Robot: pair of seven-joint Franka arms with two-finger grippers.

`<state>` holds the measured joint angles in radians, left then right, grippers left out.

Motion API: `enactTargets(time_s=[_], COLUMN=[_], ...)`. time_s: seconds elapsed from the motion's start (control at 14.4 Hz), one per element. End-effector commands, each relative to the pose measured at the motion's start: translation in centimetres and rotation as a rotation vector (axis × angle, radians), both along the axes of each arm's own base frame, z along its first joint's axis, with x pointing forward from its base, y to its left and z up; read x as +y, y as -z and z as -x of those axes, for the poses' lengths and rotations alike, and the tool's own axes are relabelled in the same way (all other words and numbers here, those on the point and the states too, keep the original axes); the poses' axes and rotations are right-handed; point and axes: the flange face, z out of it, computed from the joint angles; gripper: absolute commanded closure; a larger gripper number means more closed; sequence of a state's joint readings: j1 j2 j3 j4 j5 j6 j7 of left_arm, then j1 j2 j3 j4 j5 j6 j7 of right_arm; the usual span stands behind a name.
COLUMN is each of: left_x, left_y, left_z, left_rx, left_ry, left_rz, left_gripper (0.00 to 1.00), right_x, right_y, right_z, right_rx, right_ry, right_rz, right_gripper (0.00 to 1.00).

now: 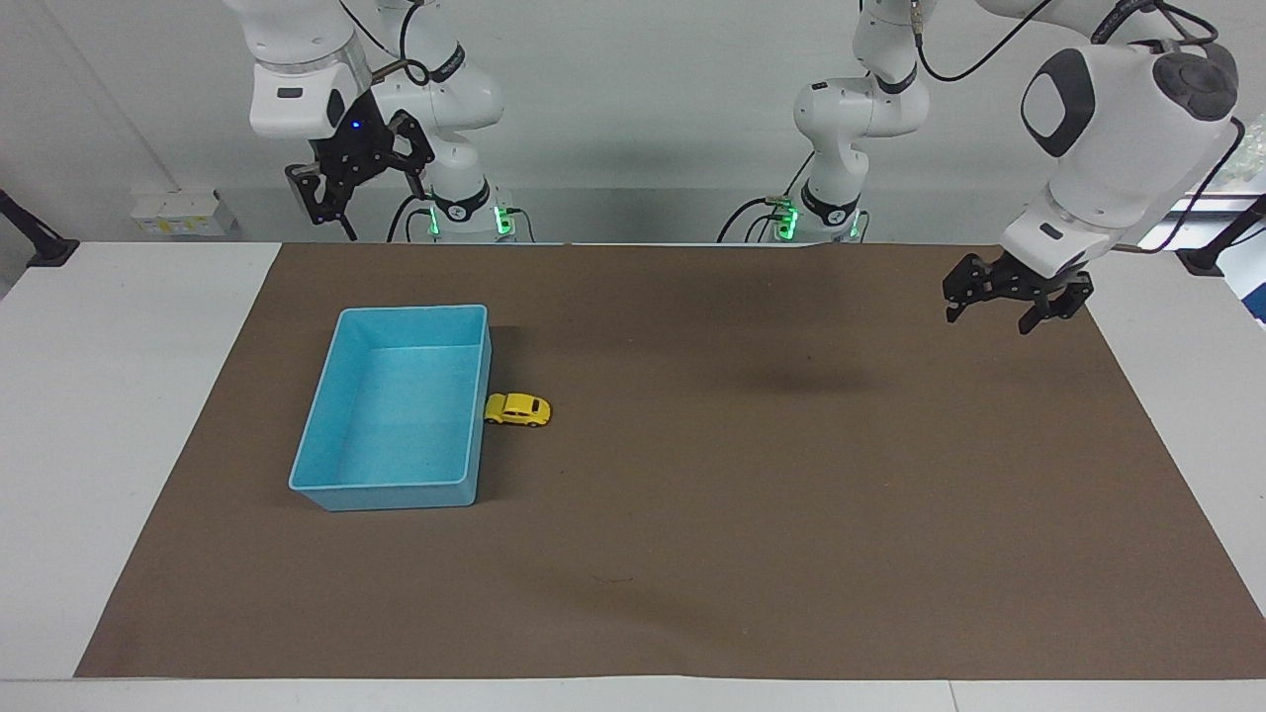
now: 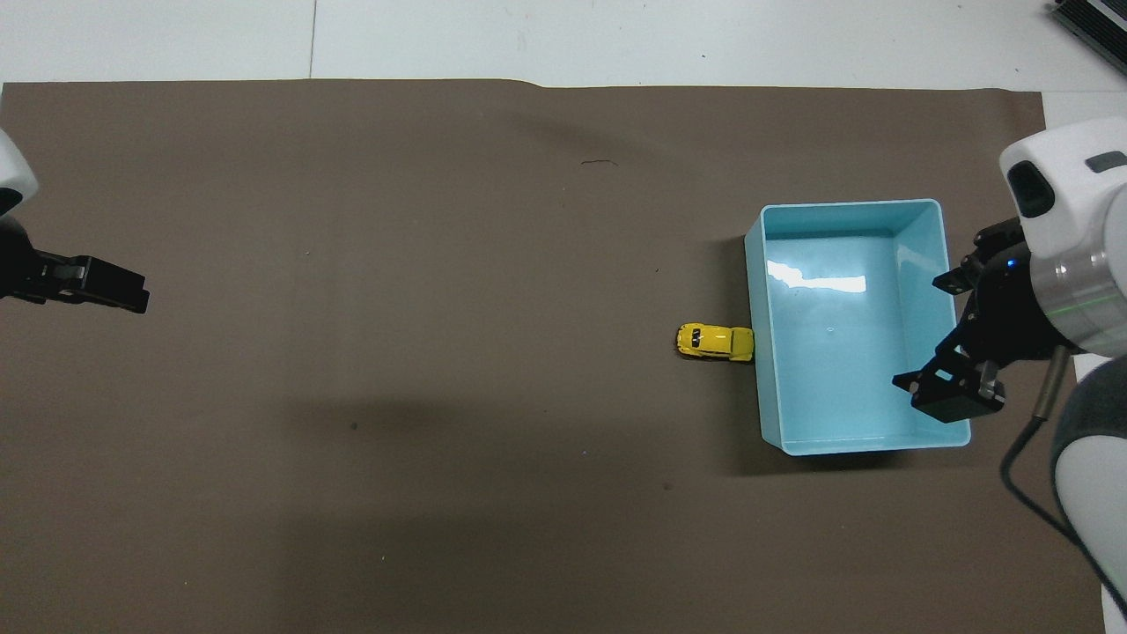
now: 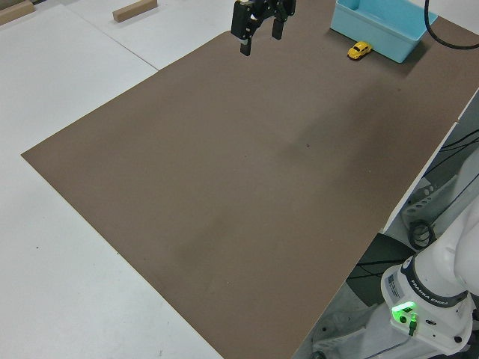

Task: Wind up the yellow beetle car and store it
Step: 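Reach the right gripper over the blue bin toward the car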

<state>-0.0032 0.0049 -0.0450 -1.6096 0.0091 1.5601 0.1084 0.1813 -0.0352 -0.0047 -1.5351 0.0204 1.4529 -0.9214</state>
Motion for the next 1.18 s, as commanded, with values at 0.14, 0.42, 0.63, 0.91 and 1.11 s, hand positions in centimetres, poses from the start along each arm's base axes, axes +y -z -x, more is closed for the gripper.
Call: enactTargets(time_s=[0.14, 0.42, 0.63, 0.91, 1.11], left_x=[0.1, 0.0, 1.3, 1.5, 1.4], left_y=[-0.1, -1.9, -3.2, -2.9, -3.0], left_z=[1.4, 1.3, 1.1, 1.4, 1.5], left_rx=[0.015, 0.006, 0.000, 0.010, 0.010], left_ry=[-0.010, -0.019, -0.043, -0.050, -0.046], left_rz=[-0.022, 0.014, 0.063, 0.061, 0.059], left_gripper=[0.00, 0.00, 0.00, 0.00, 0.00], right_x=[2.1, 4.4, 5.1, 6.4, 6.6], right_y=[3.2, 6.8, 10.1, 14.2, 17.4], right_z=[0.3, -0.2, -0.2, -0.6, -0.8], right_rx=[-0.016, -0.008, -0.001, 0.011, 0.006], right_ry=[-0.189, -0.241, -0.279, -0.304, -0.331], right_rz=[-0.025, -0.024, -0.024, -0.018, -0.019], right_gripper=[0.00, 0.00, 0.00, 0.00, 0.00])
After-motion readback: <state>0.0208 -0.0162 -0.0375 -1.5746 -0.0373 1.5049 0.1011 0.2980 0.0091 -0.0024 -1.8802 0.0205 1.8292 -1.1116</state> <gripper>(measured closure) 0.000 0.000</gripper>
